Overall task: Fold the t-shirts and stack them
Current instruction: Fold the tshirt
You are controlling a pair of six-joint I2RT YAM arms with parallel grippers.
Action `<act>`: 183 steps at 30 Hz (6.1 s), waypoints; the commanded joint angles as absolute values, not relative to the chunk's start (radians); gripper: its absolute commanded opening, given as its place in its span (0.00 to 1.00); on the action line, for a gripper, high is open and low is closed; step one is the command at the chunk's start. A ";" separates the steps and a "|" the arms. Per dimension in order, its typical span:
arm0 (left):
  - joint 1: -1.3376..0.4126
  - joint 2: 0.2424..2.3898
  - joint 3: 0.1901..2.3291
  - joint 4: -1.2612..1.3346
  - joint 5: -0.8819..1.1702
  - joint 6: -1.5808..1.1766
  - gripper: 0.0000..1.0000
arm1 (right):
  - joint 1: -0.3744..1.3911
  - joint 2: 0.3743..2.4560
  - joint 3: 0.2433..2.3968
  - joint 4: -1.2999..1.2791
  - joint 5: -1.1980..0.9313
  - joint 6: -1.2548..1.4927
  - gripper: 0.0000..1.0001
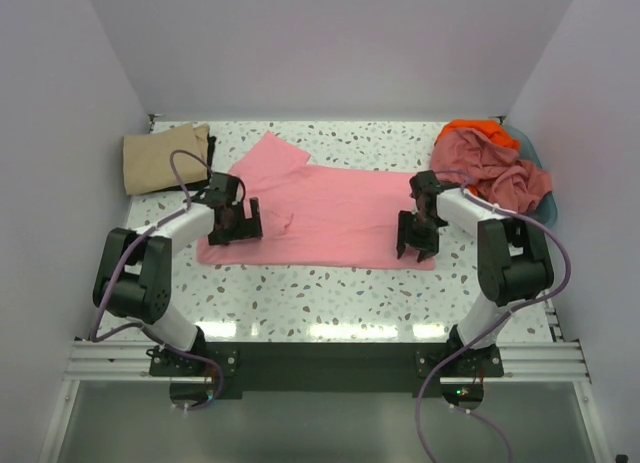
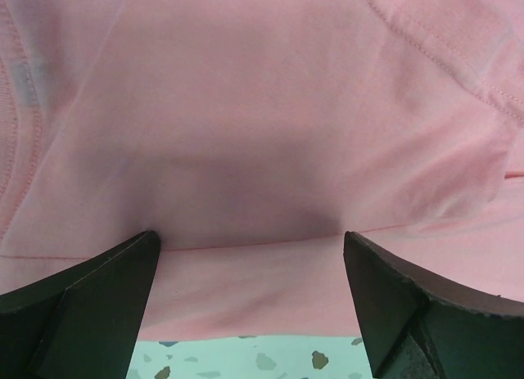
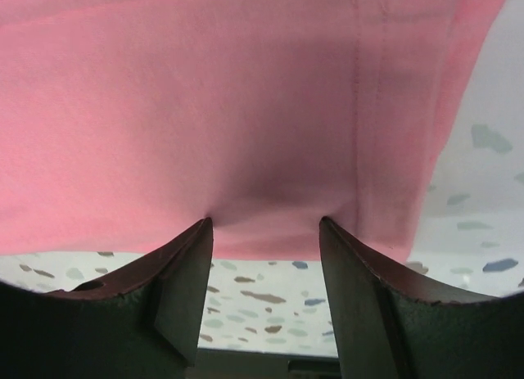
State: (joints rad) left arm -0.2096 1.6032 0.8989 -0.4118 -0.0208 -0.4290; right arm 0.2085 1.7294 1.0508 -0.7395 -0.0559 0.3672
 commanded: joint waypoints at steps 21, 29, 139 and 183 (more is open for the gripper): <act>-0.199 1.934 1.402 -0.454 -0.020 -0.354 1.00 | 0.206 1.980 1.545 -0.782 -0.031 0.324 0.59; -0.198 1.936 1.299 -0.400 -0.014 -0.333 1.00 | 0.206 1.982 1.408 -0.692 -0.003 0.314 0.59; -0.247 2.407 2.098 -0.488 -0.303 -0.339 0.98 | 0.054 1.913 1.296 -0.557 0.114 0.410 0.00; -0.285 2.465 2.092 -0.407 -0.272 -0.282 0.00 | 0.094 1.922 1.410 -0.634 0.107 0.399 0.00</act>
